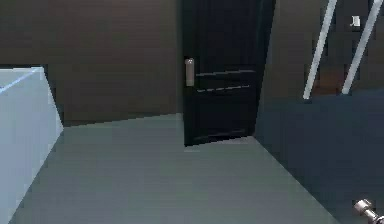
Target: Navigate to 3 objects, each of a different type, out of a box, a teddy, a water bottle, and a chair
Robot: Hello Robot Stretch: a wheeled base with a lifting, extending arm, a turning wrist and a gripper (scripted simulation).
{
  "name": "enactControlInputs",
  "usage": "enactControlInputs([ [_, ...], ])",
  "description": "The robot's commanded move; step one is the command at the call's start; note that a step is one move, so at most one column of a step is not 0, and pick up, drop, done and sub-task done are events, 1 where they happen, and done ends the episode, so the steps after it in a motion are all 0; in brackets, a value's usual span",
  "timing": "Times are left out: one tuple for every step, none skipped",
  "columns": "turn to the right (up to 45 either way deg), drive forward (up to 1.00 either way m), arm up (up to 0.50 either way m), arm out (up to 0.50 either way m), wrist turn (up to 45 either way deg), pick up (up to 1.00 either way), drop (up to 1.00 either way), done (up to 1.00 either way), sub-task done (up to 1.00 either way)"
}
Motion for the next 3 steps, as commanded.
enactControlInputs([
  [-45.0, 0.0, 0.0, 0.0, 0.0, 0.0, 0.0, 0.0, 0.0],
  [-45.0, 0.0, 0.0, 0.0, 0.0, 0.0, 0.0, 0.0, 0.0],
  [-12.0, 0.0, 0.0, 0.0, 0.0, 0.0, 0.0, 0.0, 0.0],
])
